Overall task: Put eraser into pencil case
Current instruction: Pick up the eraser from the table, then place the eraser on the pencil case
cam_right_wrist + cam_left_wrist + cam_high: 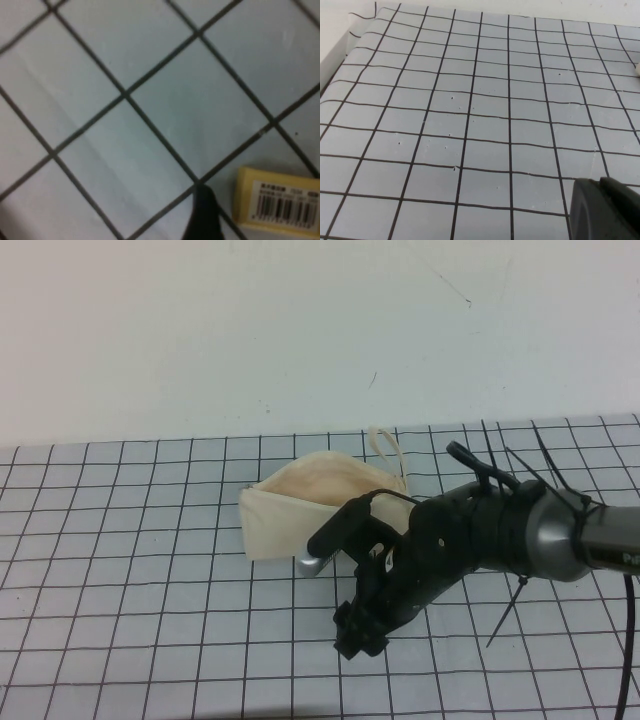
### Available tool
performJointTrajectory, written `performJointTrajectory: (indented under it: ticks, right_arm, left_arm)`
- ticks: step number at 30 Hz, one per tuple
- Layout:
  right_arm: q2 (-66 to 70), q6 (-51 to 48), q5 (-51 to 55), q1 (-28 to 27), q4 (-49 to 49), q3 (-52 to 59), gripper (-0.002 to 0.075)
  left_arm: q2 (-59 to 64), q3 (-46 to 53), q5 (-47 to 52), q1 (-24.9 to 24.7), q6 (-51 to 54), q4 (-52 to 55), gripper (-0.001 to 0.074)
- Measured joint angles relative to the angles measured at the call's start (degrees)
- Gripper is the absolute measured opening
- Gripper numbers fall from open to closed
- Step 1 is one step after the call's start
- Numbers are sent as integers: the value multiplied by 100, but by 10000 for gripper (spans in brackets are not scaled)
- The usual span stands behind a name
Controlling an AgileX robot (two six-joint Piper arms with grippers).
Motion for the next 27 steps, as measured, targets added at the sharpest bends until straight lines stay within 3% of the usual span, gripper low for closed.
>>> performJointTrajectory:
  ticks: [3,8,22,27]
  right_arm:
    - [11,-131,59,0,0,0,465]
    - [11,-166,85,0,0,-13,299]
    - [-1121,-256,383,0,277,-496,303]
    - [-1356,-765,-270,0,277,-949,303]
  left_arm:
    - [0,0,0,0,0,0,-1]
    - [0,0,0,0,0,0,-1]
    - [0,0,0,0,0,0,-1]
    - [0,0,0,0,0,0,-1]
